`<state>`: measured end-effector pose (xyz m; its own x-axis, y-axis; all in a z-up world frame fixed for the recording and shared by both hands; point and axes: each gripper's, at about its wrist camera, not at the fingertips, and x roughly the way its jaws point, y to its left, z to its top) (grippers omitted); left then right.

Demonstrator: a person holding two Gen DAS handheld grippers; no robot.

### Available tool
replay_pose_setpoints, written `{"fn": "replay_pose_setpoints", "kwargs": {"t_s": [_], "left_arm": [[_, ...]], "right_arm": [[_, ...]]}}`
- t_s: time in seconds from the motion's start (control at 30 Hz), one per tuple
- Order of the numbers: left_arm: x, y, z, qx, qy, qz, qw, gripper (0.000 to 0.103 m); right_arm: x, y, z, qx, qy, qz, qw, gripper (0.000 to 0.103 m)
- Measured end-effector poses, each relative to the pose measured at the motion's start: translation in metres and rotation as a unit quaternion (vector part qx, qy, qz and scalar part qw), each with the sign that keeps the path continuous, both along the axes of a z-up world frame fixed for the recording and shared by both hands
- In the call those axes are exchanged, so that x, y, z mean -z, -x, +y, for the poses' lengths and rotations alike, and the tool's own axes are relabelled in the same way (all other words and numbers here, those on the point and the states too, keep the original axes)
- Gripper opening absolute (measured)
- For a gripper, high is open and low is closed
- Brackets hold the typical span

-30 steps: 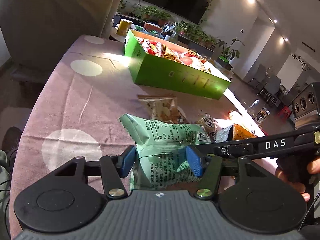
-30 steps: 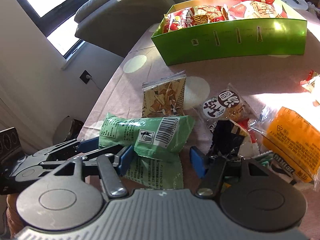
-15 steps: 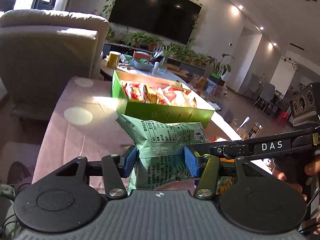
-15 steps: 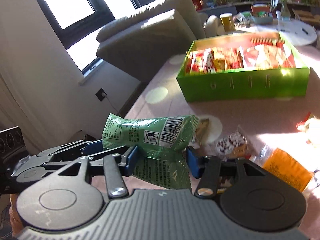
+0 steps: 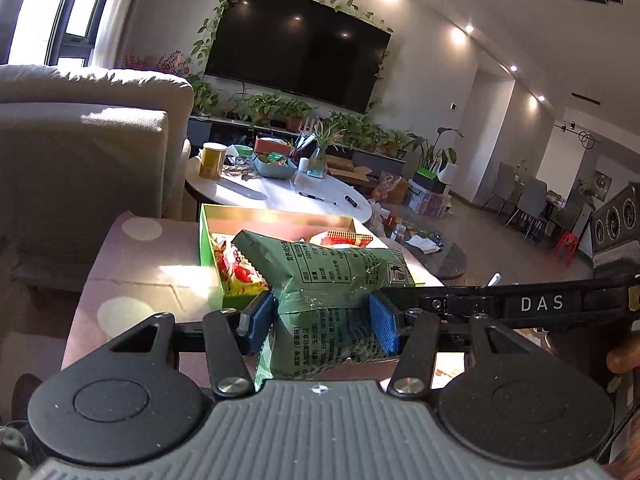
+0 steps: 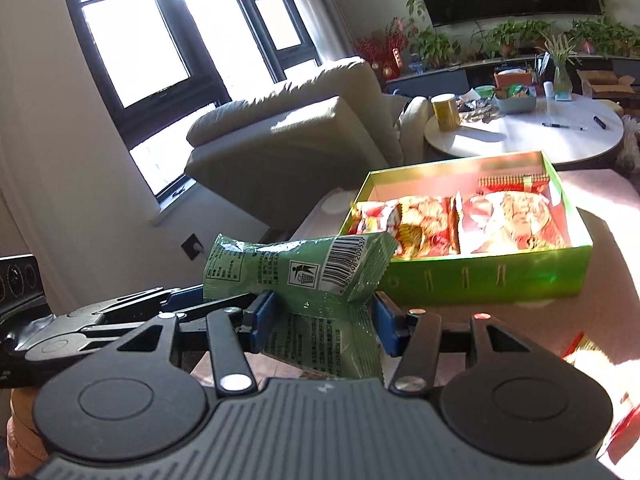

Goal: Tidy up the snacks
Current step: 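Carry the green chip bag over the box, lower it in, release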

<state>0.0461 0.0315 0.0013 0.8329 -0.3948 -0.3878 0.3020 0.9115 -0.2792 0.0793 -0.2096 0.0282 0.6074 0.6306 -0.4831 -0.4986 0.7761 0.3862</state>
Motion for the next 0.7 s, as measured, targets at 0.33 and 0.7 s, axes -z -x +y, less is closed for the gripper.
{"fn": "replay_pose_setpoints", "kwargs": {"t_s": [0.33, 0.7], "left_arm": [[-0.014, -0.05, -0.017, -0.006, -0.02, -0.003, 0.9998, 0.049], [-0.028, -0.132, -0.025, -0.018, -0.023, -0.022, 0.9993, 0.049]], "right_arm": [[-0.001, -0.05, -0.015, 0.003, -0.018, -0.006, 1.0, 0.049], [-0.012, -0.131, -0.02, 0.009, -0.041, -0.026, 0.999, 0.049]]}}
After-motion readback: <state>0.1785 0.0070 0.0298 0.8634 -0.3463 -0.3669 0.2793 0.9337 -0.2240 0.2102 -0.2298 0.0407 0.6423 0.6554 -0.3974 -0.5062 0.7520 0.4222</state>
